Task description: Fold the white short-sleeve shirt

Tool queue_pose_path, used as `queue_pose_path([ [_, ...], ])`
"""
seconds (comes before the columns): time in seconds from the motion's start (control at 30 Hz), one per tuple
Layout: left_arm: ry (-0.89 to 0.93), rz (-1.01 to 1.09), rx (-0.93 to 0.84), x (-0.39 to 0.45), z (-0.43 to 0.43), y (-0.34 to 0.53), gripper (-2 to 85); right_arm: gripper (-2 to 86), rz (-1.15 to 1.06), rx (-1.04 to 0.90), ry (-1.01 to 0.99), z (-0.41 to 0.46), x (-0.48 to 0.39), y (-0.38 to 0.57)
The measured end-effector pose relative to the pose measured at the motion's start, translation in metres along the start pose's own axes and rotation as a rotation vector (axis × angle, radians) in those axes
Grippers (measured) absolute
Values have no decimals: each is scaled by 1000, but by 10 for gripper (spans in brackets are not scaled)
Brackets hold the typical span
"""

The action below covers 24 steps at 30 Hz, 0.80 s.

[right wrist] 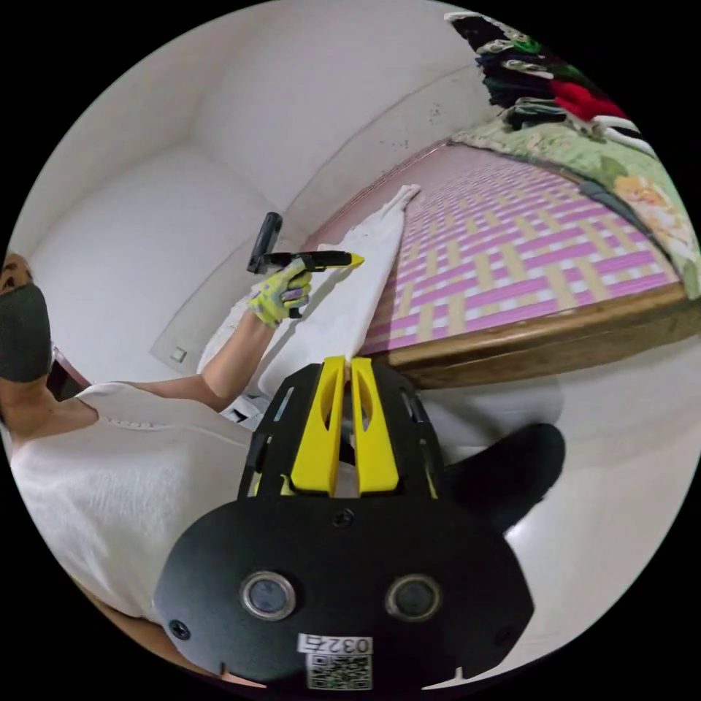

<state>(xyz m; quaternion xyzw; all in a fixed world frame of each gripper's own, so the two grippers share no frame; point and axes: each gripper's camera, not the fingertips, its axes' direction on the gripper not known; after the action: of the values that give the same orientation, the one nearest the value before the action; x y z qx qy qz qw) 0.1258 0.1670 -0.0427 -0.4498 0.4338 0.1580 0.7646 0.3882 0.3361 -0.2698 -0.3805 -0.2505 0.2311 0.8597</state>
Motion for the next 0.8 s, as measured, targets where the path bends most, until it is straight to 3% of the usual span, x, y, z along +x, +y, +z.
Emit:
queue_pose_path([
  [0.07,63,28,3,4,-1,-1,12,11,48,-70,78,-17,14,-8],
  [0.13,113,-2,43,-9,-12,0,23,47,42,-12,122,-43,13,-16],
  [0.3,145,-147,188,-80,-56,-21,34,49,-214,132,35,-76,-18,-95],
  [0.43,122,-287,241,-148,-67,-64,42,32,-377,12,-82,-2,-35,-218],
  [0.57,132,-394,241,-203,-61,-97,41,-7,-321,-7,-259,84,-2,-327],
  [0.8,170,-382,230,-253,-49,-140,50,-10,-217,112,-246,115,55,-352],
])
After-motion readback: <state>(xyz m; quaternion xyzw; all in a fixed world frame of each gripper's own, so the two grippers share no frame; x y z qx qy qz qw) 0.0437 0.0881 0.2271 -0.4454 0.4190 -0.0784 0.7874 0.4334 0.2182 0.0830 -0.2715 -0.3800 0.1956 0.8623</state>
